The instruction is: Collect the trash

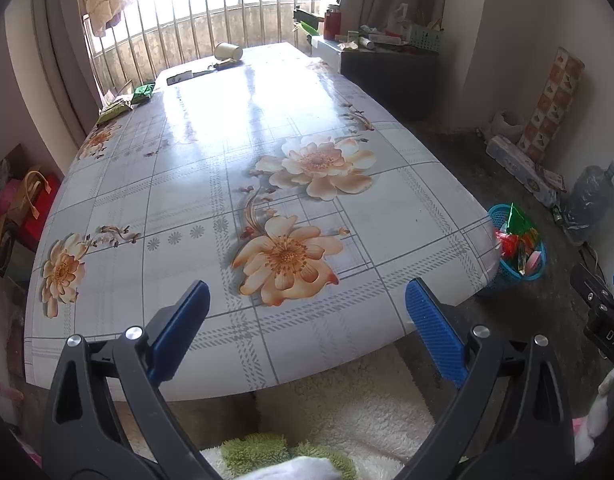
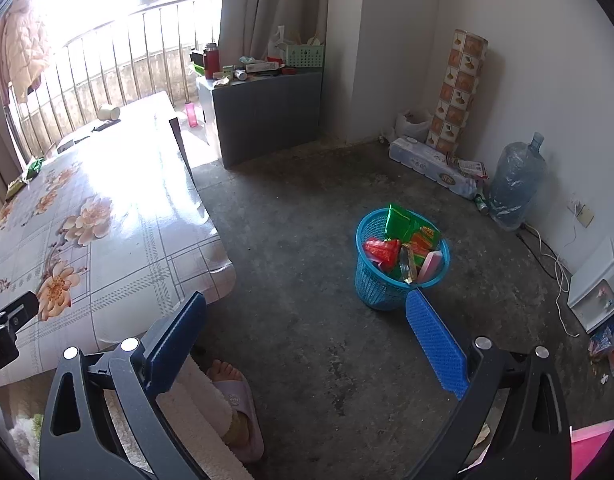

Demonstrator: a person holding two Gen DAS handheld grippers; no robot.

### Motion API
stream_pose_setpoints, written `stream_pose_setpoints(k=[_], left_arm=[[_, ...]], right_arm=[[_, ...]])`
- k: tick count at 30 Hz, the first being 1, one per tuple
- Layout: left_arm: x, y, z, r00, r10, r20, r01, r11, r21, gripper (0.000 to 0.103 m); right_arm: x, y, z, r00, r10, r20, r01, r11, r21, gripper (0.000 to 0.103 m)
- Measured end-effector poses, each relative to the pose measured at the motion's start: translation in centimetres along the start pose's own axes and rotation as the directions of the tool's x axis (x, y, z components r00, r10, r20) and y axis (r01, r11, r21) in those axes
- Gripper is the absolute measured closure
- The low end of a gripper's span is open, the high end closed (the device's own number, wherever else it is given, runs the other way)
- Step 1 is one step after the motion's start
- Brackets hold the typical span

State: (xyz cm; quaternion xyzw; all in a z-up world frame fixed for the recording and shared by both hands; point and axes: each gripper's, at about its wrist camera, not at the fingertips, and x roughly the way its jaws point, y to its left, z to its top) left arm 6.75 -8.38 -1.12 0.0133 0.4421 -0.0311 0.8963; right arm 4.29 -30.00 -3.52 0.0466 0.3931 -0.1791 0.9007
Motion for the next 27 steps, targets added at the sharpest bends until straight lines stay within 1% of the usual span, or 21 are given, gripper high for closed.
stream_pose_setpoints(k=[27], left_arm=[[-0.13,-0.20,-0.29,1.000,-0.020,-0.020,0.020,1.000,0.008,0.009]], right_arm=[[-0.21,0.18,0.00,1.000,0.010,-0.004,-0.010,1.000,-0.004,0.006]])
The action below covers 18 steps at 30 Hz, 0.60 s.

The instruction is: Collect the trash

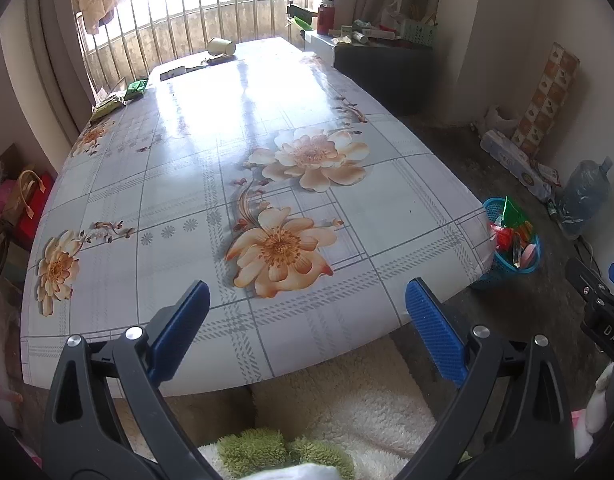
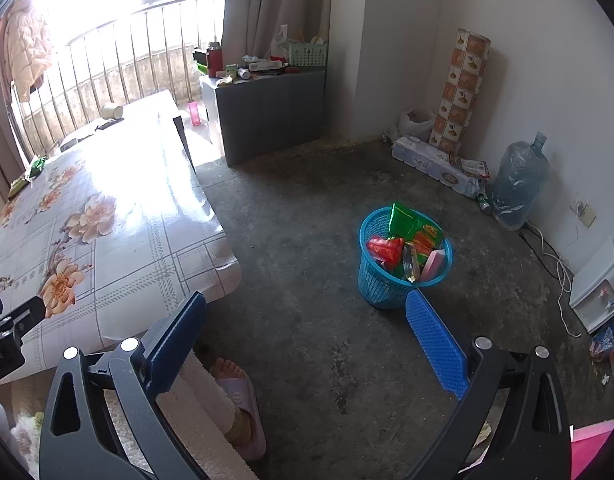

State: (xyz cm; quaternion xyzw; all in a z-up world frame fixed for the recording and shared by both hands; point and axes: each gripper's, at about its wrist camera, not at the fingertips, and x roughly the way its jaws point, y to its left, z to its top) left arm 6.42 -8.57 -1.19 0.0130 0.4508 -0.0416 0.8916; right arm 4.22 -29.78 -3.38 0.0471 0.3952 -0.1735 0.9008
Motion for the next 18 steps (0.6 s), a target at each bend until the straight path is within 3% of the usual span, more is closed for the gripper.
stream_pose_setpoints(k=[18], left_arm=[[0.22,-0.18,-0.12,1.000,-0.004,-0.011,0.004,1.000,0.006,0.009]], right_arm=[[0.24,-0.30,-0.27,1.000,0.008,-0.007,-0.008,1.000,0.012,0.006]])
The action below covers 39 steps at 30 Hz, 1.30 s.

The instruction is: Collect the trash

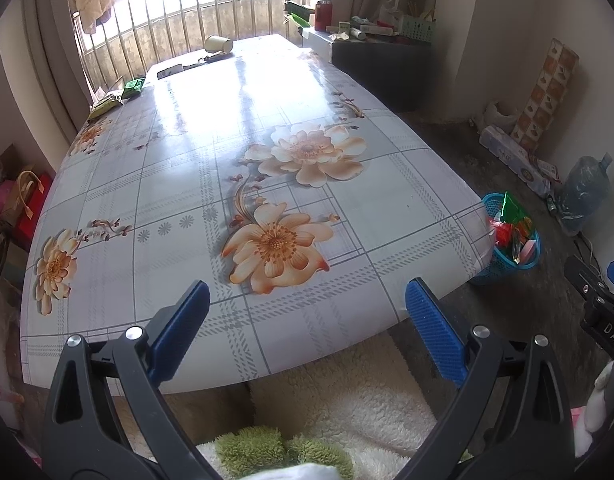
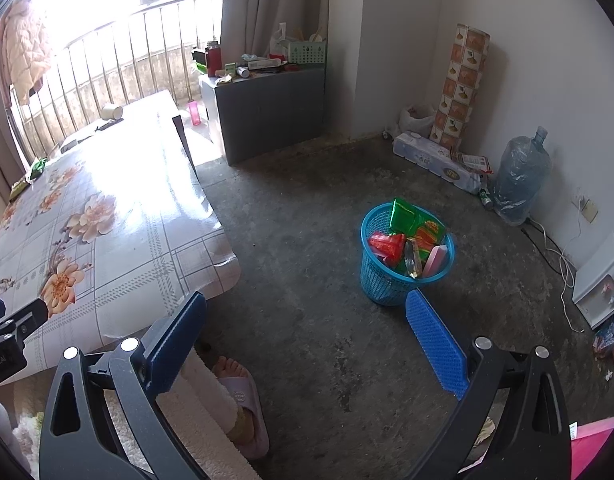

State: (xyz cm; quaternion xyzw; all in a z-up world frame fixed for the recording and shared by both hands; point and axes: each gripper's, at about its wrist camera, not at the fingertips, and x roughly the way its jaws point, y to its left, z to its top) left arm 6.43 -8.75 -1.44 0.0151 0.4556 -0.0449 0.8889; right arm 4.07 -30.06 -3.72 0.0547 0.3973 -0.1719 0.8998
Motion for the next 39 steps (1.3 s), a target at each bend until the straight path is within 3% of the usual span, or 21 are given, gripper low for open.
stream_pose_setpoints(k=[39], left_arm=[[0.06,0.03,0.01,1.000,-0.014,-0.012,0.014,1.000,0.002,0.009]], right_arm=[[-0.06,-0.04,-0.05,1.000,0.002,0.004,-0.002,1.000,0.004,0.006]])
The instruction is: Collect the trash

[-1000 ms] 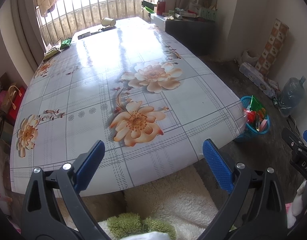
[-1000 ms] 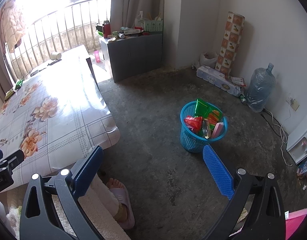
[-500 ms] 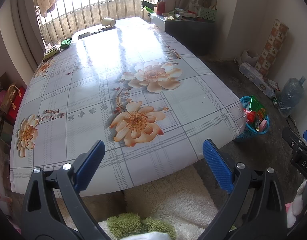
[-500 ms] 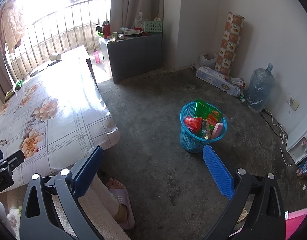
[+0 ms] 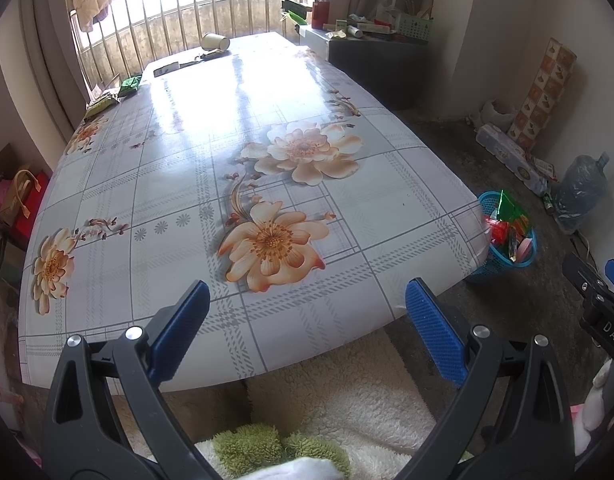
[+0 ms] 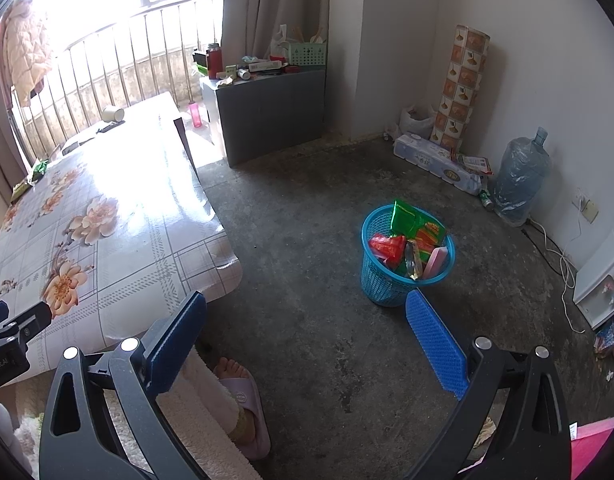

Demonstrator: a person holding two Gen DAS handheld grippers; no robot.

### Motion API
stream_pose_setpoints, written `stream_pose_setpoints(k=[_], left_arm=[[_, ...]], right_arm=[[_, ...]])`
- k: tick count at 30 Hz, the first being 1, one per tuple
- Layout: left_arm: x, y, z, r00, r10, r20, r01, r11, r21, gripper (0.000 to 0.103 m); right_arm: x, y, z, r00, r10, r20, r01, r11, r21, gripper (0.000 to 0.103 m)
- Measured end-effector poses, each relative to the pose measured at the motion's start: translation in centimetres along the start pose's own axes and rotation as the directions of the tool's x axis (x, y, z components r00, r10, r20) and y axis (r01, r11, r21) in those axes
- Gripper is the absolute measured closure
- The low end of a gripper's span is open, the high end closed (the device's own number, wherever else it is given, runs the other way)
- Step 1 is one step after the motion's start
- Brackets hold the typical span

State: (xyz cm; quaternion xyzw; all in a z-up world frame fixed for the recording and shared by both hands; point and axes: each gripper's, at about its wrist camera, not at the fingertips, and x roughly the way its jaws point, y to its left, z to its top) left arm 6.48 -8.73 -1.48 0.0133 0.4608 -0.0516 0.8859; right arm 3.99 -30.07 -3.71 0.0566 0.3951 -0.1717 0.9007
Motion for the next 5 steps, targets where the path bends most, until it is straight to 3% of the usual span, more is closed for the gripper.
stream_pose_setpoints(k=[5], left_arm=[[0.02,0.08,0.13,1.000,-0.010,-0.006,0.011,1.000,0.007,0.009]], right_arm=[[-0.07,0.02,0.23,1.000,0.001,0.001,-0.001,1.000,0.002,0.006]])
